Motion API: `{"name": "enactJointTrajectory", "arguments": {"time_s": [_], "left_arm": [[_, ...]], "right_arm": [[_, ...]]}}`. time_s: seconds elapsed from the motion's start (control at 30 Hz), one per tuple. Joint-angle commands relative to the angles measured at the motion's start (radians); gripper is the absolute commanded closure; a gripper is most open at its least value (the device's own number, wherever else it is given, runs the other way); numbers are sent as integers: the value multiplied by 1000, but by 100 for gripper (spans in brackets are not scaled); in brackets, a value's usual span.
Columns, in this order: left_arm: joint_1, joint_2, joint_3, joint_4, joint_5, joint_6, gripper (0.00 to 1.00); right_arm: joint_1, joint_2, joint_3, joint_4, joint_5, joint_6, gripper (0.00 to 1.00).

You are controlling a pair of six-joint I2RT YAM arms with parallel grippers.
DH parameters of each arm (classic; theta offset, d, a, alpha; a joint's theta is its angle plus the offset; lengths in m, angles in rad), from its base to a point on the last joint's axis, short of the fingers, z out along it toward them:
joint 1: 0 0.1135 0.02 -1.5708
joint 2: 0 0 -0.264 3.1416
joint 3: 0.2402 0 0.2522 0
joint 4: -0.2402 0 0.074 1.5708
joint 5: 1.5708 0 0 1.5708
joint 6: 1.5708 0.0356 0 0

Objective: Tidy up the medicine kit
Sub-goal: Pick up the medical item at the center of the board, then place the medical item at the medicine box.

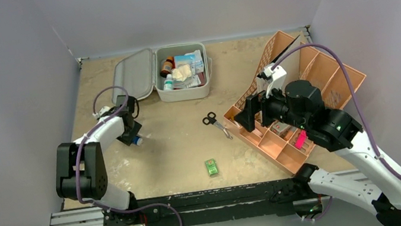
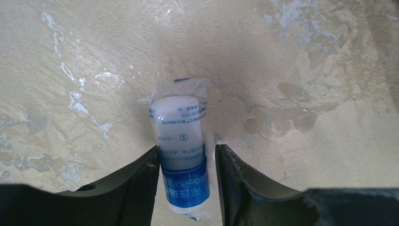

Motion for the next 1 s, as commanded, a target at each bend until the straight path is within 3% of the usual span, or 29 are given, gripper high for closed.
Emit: {"name": "enactJointTrajectory", "arguments": {"time_s": [0.0,0.23,0.33,0.53,0.8,0.97], "left_arm": [[5,-27,9,40,27,103,57],[3,-81,118,21,139,340,70],[-14,-91,183,57,296,570,73],[-107,-13,411,-6,360,834,76],[-137,174,755,-58,848,1181,74],[-174,322,935,-93,983,1385,73]], "right_arm": [[5,2,-1,31,-19,-1,1],[6,8,-7,40,-20,0,1],[5,10,-5,49,-27,4,1],[5,15,5,43,-31,4,1],[5,28,53,-9,0,-18,1],[5,38,98,-45,-2,-14,1]]}}
